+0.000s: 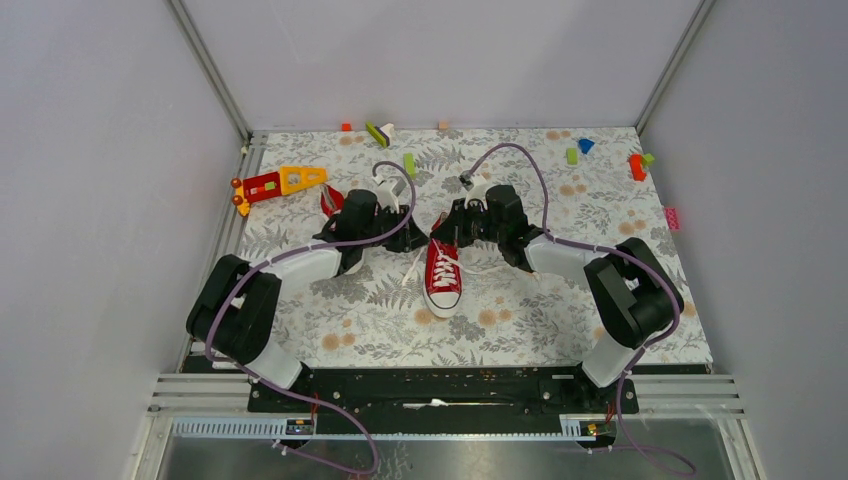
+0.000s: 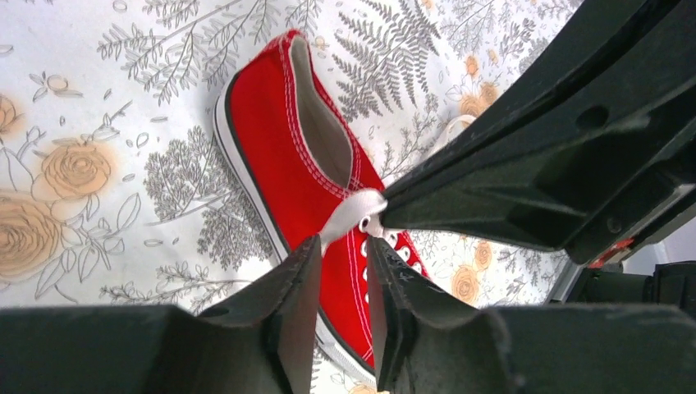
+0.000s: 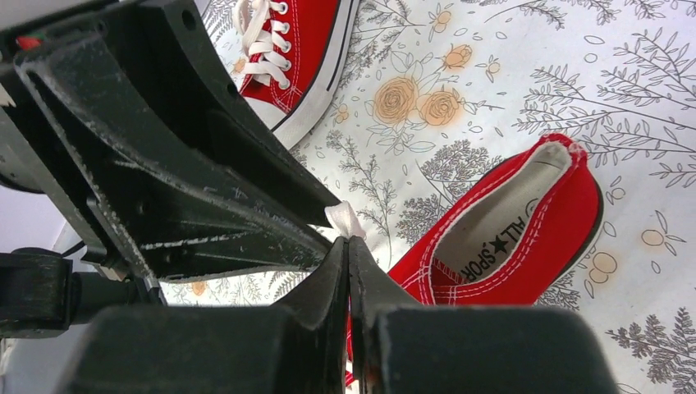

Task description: Tie the shoes

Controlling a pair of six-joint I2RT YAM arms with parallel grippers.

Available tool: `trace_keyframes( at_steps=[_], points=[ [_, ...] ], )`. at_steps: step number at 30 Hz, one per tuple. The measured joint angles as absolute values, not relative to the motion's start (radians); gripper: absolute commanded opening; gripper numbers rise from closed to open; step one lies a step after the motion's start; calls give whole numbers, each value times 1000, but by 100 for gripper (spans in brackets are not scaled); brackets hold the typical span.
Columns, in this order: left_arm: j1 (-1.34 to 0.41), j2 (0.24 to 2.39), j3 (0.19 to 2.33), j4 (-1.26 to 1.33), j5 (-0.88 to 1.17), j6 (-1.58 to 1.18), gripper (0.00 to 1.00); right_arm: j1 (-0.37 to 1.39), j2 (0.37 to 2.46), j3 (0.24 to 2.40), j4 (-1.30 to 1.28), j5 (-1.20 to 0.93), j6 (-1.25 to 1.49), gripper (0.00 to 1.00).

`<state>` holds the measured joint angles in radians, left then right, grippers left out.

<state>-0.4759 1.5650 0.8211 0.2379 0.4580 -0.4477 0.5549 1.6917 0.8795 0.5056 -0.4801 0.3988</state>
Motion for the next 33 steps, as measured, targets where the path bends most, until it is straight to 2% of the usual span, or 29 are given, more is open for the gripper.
trace_keyframes(
  at_steps=[3, 10, 12, 15, 22, 29, 31, 32, 33],
  points=[
    [-477, 1546, 792, 240, 437, -456, 42, 555, 1691, 879, 506, -460, 402, 0],
    [-485, 1519, 712, 305, 406, -460, 70, 555, 1688, 875, 506, -441, 408, 0],
    [-493, 1517, 693, 330, 392, -453, 88, 555, 1688, 875, 506, -438, 409, 0],
    [-517, 1512, 673, 368, 361, -439, 92, 555, 1687, 874, 506, -438, 412, 0],
    [-542, 1521, 674, 463, 319, -430, 86, 556, 1681, 872, 506, -438, 416, 0],
    [-569, 1610, 720, 485, 294, -423, 72, 556, 1680, 872, 506, -437, 420, 0],
    [-575, 1630, 722, 492, 290, -427, 62, 556, 1680, 872, 506, -438, 423, 0],
    [-575, 1636, 722, 495, 290, -431, 53, 556, 1680, 872, 506, -438, 424, 0],
    [-576, 1640, 722, 498, 289, -434, 38, 556, 1680, 872, 506, -438, 424, 0]
  ],
)
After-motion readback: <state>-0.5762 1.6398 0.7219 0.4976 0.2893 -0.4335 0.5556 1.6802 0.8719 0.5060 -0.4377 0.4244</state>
